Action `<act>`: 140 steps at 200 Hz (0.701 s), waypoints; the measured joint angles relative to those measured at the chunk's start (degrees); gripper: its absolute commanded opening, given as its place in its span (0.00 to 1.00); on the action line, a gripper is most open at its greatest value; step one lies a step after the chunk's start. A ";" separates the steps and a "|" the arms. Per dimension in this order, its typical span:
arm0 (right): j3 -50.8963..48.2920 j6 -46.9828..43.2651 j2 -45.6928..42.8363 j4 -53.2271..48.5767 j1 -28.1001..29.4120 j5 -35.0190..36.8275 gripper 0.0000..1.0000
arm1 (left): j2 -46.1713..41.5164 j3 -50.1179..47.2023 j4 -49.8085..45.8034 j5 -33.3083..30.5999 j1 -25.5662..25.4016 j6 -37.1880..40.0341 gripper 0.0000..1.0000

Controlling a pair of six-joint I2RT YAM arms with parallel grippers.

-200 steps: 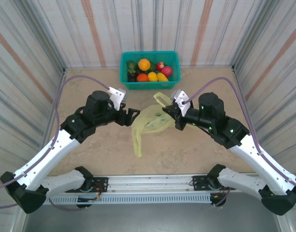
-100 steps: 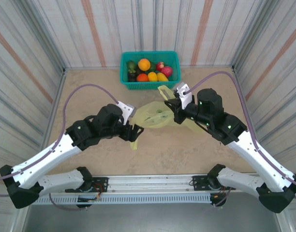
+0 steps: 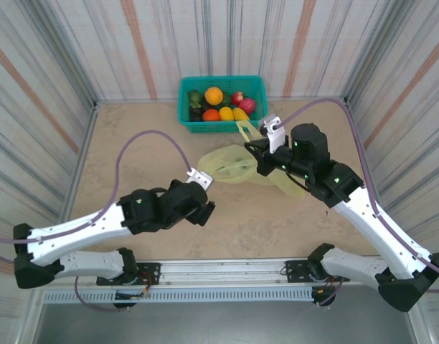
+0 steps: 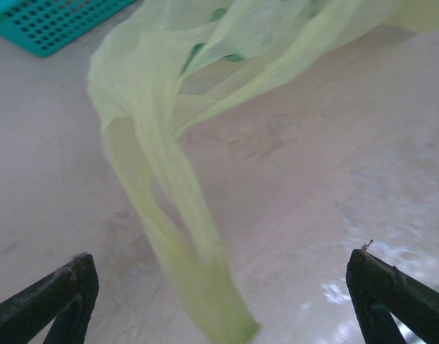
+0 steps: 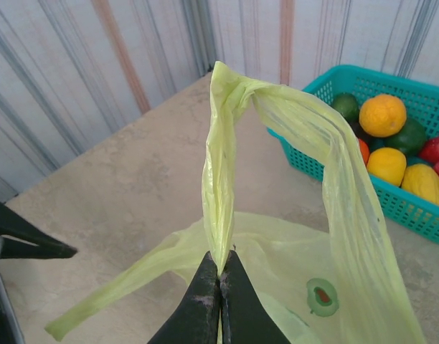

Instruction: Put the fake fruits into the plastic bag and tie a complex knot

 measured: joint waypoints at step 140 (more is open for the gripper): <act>0.00 1.62 0.74 1.36 -1.55 -0.39 0.00 | 1.64 -4.15 -2.80 -7.10 0.00 -6.43 0.83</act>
